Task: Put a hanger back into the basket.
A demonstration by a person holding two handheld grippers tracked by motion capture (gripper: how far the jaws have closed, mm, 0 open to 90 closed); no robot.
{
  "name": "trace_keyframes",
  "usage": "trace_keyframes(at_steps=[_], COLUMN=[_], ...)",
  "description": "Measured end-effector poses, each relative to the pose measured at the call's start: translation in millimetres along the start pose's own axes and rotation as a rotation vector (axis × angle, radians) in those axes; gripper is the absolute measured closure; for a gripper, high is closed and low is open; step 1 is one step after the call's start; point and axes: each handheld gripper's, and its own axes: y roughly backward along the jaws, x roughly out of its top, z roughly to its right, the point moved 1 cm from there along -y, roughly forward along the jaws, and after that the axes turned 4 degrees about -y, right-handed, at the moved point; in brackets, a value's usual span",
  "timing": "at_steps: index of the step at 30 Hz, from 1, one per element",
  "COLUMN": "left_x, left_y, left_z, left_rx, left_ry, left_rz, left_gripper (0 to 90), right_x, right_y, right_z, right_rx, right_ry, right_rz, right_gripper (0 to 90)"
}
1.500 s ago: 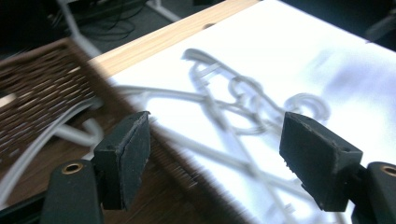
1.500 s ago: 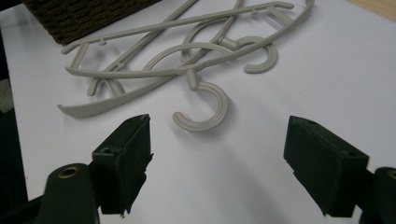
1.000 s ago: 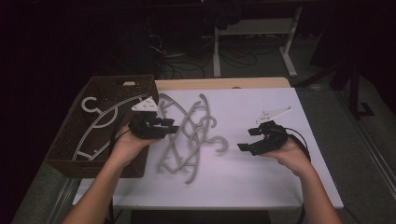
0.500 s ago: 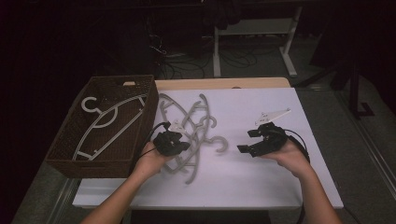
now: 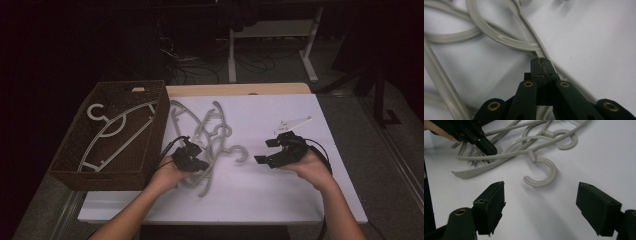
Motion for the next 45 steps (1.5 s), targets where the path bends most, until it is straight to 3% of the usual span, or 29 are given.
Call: trace_keyframes(at_steps=[8, 14, 20, 23, 27, 32, 36, 38, 42, 45], left_x=[20.2, 39.2, 54.5, 55.6, 49.7, 31.9, 14.2, 7.7, 0.9, -1.2], left_y=[-11.4, -33.0, -51.8, -49.0, -29.0, 0.7, 14.6, 17.6, 19.5, 19.9], left_z=[13.3, 27.3, 34.9, 34.1, 24.8, 8.1, -0.3, -2.9, -8.2, -11.6], left_rx=[-0.05, -0.093, -0.158, -0.15, -0.118, -0.06, -0.032, -0.015, 0.015, 0.022], left_ry=[-0.044, -0.085, -0.088, -0.086, -0.083, -0.05, -0.02, -0.014, -0.015, 0.001], left_rz=[0.01, -0.013, -0.003, 0.017, 0.065, 0.123, 0.159, 0.161, 0.16, 0.164], left_gripper=[90.0, 90.0, 90.0, 86.8, 77.2, 66.0, 58.4, 58.8, 71.0, 76.0], right_x=[-0.4, -0.5, -0.9, -1.6, -3.4, -3.6, -2.7, -2.0, -2.4, -2.4], right_y=[2.0, 2.6, 2.6, 1.3, -5.1, -20.3, -35.0, -42.4, -54.3, -59.7], right_z=[1.5, 2.1, 1.7, 0.8, -4.1, -13.8, -23.8, -26.6, -31.3, -37.6], right_rx=[-0.001, -0.002, -0.004, -0.008, -0.012, -0.042, -0.059, -0.073, -0.076, -0.059], right_ry=[-0.01, -0.009, -0.009, -0.011, -0.013, -0.038, -0.06, -0.063, -0.066, -0.063], right_rz=[0.005, 0.008, 0.008, 0.003, -0.019, -0.068, -0.098, -0.11, -0.128, -0.12], right_gripper=[22.4, 22.4, 22.5, 22.5, 22.6, 22.7, 23.5, 24.7, 28.5, 39.0])
